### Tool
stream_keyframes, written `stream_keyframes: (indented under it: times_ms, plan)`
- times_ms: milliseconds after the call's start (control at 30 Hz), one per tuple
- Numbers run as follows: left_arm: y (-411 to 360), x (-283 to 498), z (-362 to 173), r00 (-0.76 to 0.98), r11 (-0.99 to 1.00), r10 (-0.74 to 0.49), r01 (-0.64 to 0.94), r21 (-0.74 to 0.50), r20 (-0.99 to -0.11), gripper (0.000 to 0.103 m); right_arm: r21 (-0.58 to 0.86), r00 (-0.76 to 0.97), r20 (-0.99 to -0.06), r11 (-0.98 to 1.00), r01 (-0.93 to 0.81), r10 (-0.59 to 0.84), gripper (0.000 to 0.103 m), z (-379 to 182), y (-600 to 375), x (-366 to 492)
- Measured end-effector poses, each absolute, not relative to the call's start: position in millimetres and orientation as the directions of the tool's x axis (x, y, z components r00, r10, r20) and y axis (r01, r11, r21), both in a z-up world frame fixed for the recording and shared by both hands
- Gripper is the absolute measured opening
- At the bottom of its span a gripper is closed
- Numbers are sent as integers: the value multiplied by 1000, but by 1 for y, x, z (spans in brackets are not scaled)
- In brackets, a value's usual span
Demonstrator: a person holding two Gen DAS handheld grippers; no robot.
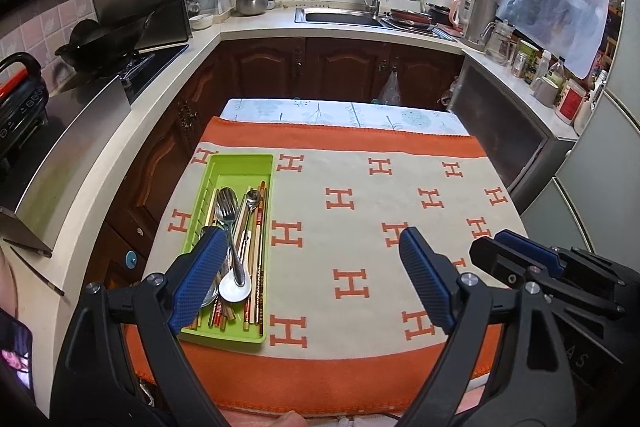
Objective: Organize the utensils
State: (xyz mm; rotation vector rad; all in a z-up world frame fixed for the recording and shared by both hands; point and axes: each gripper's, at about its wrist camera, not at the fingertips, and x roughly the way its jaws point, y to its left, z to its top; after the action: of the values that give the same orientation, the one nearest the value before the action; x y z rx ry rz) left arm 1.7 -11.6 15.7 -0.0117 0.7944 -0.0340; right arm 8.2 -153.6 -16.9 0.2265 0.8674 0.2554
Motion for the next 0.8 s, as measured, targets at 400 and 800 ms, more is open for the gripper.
stream_keyframes:
  times_ms: [400,800]
  plan:
    - [-13,6,13,695,1000,-14,14,-6,-719,86,301,612,-726,945,-129,314,25,-21,-152,13]
    - [-12,6,12,693,1000,-9,10,-3,-721,86,302,610,-727,945,-129,316,25,-22,-151,14]
